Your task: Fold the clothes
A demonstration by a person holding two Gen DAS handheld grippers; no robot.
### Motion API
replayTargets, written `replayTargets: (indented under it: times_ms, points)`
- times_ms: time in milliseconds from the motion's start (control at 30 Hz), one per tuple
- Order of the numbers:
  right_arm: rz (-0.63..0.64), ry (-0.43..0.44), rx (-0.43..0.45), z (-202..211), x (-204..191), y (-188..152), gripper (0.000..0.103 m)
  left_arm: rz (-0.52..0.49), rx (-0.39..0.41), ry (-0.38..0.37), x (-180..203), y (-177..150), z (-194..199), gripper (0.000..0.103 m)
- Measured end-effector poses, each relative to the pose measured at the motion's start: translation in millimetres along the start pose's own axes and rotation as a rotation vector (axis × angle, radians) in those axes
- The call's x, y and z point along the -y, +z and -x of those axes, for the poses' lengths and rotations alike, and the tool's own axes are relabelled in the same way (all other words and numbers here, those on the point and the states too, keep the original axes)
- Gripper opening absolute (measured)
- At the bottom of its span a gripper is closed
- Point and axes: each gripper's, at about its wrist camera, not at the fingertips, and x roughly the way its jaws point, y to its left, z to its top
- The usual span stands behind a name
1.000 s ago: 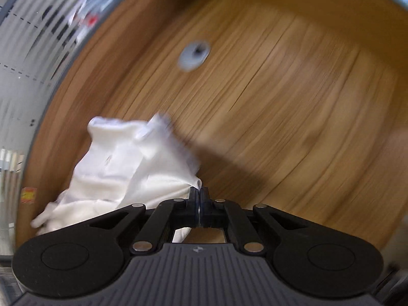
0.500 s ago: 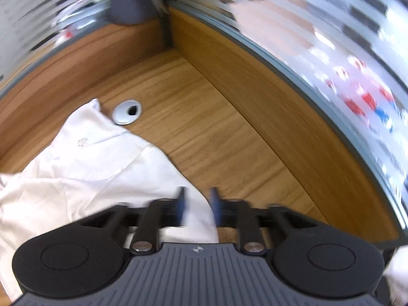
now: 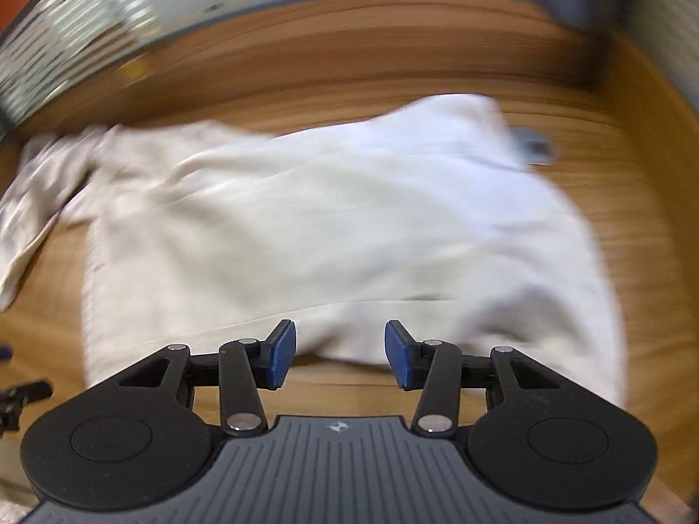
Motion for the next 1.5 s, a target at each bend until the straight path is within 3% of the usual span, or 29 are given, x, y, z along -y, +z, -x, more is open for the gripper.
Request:
replayTargets:
  times_ms: [167,333,633,867,1067,1100,1133,1267,1500]
  points:
    - [0.092,0.061,0.011,-13,-92,-3,0.051,-0.034,0.001,-0.015,-34,-2,9,0.103]
    - [0.144,0.070,0.019,-28,-170,-11,0.051,-0.062,-0.006,-0.028,-70,1,11,0.103]
    - [0.159,0.033,-0.023,-72,-244,-39,0.051,-0.201,0.040,-0.031,-121,-1,12,0.103]
    - [0.143,-0.064,-0.017,-91,-267,-53,0.050,-0.265,0.061,-0.052,-151,-5,10,0.103]
    - [0.156,-0.134,0.027,-95,-271,-61,0.040,-0.313,0.078,-0.071,-165,-3,6,0.103]
    - [0.162,-0.144,0.035,-95,-272,-63,0.027,-0.318,0.079,-0.074,-166,-2,5,0.103]
    - [0.155,-0.153,0.039,-93,-271,-63,0.004,-0.324,0.080,-0.078,-167,-1,4,0.103]
    - [0.029,-0.145,0.081,-73,-253,-64,0.004,-0.340,0.083,-0.093,-169,4,-1,0.103]
    - [-0.190,-0.247,0.171,-3,-201,-95,0.004,-0.331,0.056,-0.159,-167,14,-16,0.103]
